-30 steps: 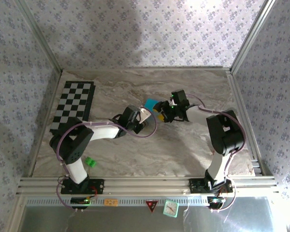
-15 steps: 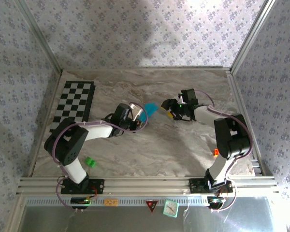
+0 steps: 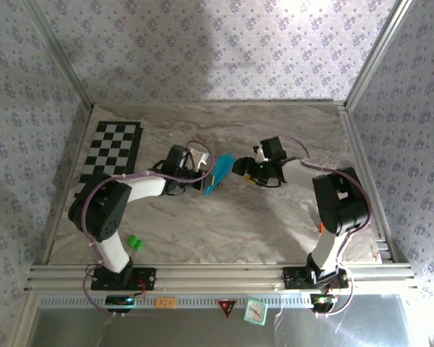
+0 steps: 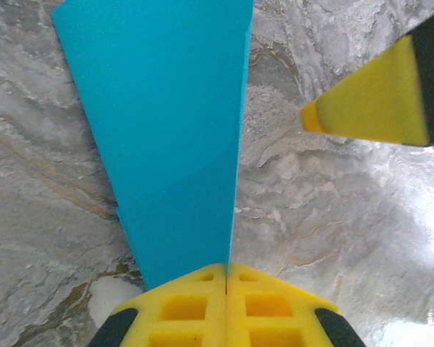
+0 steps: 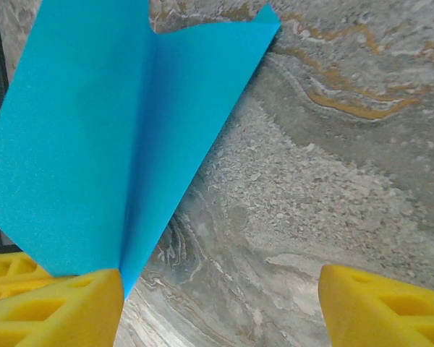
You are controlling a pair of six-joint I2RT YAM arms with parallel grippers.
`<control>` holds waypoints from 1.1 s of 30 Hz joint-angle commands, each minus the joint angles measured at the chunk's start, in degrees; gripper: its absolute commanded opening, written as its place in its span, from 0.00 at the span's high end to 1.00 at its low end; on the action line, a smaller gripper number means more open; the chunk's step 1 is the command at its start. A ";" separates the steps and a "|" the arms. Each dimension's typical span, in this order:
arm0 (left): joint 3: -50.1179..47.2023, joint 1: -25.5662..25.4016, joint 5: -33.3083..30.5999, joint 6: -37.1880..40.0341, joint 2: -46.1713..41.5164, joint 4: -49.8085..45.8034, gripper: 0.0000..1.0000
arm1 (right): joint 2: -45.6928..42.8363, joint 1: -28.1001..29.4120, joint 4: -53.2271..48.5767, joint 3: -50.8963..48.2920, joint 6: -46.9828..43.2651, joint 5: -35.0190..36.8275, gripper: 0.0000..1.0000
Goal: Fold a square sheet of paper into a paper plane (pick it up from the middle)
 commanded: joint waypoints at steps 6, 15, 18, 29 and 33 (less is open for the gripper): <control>3.61 1.74 8.45 -6.69 3.95 -2.03 1.00 | 2.28 1.39 1.11 2.19 -7.40 -1.63 0.29; 4.65 3.08 15.91 -12.41 7.95 1.67 1.00 | 5.06 2.23 1.86 4.58 -8.99 -1.93 0.26; 5.02 3.34 17.60 -13.66 8.77 2.39 1.00 | 6.20 2.56 1.52 6.02 -8.87 -0.99 0.25; 5.72 3.83 18.71 -15.13 10.26 2.58 1.00 | 10.63 3.35 -2.30 11.42 -9.70 3.44 0.23; 5.92 3.94 18.68 -15.52 11.14 2.87 1.00 | 12.61 4.31 -5.91 14.98 -10.76 6.76 0.23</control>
